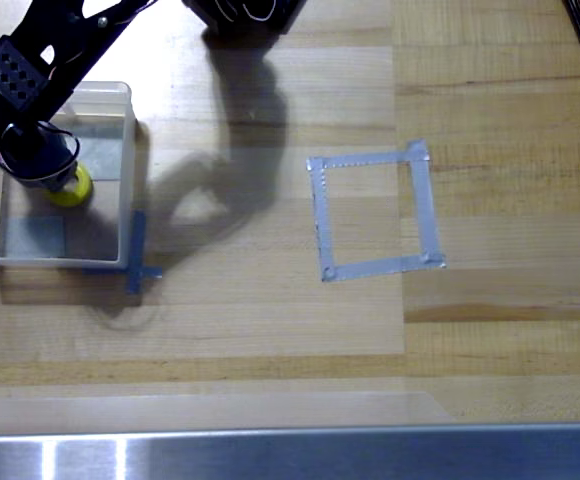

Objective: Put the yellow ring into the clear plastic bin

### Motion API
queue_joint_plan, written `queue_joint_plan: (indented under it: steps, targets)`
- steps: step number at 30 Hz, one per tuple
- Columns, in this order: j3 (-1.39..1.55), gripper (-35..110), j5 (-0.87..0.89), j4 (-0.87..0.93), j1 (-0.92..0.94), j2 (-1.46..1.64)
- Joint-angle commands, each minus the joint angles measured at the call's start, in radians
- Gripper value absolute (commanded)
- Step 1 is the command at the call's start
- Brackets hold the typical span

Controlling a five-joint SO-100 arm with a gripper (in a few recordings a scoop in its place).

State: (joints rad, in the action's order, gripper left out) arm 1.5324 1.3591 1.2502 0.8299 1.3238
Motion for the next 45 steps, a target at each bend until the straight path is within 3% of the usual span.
queue_joint_plan:
  steps: [1,13,23,31,45]
  targets:
    - [-0.038,16,0.021,0.074,-0.025,0.275]
    - [-0.012,8,0.023,0.387,-0.35,0.552]
    - [0.325,0,0.132,0.397,-0.64,0.707]
    - [0.699,1,0.153,0.198,-0.664,0.911]
    - [1.382,1,0.166,-0.183,-0.664,1.526]
